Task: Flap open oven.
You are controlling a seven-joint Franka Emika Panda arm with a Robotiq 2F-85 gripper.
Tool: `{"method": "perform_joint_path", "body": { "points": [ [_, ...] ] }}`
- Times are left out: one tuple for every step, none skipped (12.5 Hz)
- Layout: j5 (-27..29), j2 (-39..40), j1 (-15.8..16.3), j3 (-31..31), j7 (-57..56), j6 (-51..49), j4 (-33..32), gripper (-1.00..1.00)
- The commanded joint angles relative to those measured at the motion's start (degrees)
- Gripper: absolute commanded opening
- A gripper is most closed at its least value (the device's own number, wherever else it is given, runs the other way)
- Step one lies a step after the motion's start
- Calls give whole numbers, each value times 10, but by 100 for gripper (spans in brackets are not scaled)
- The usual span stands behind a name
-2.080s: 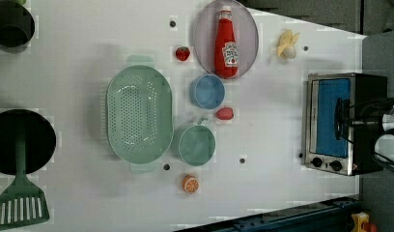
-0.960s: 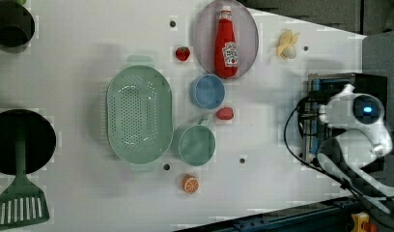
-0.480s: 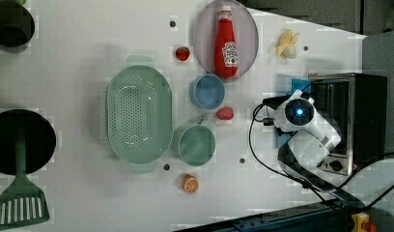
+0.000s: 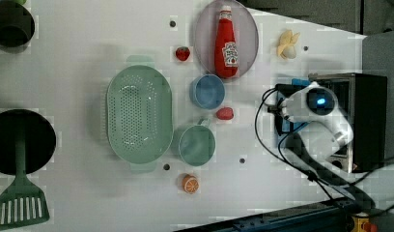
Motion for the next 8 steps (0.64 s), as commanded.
{"method": "perform_joint_path", "body": {
  "points": [
    [111,-126,-5,1,37,-11,23,-65],
    [162,-161,-5,1,37,-29,25,-65],
    [203,-196,-5,1,37,-56,28,-65],
    [243,-229,-5,1,37,-94,33,-65],
    [282,-258,-5,-1,38,-144,40,-65],
    [323,-284,-5,-5,41,-198,52,-65],
    [358,-307,-5,-10,42,-249,69,-65],
    [373,-325,-6,-14,42,-296,89,-65]
  ]
}}
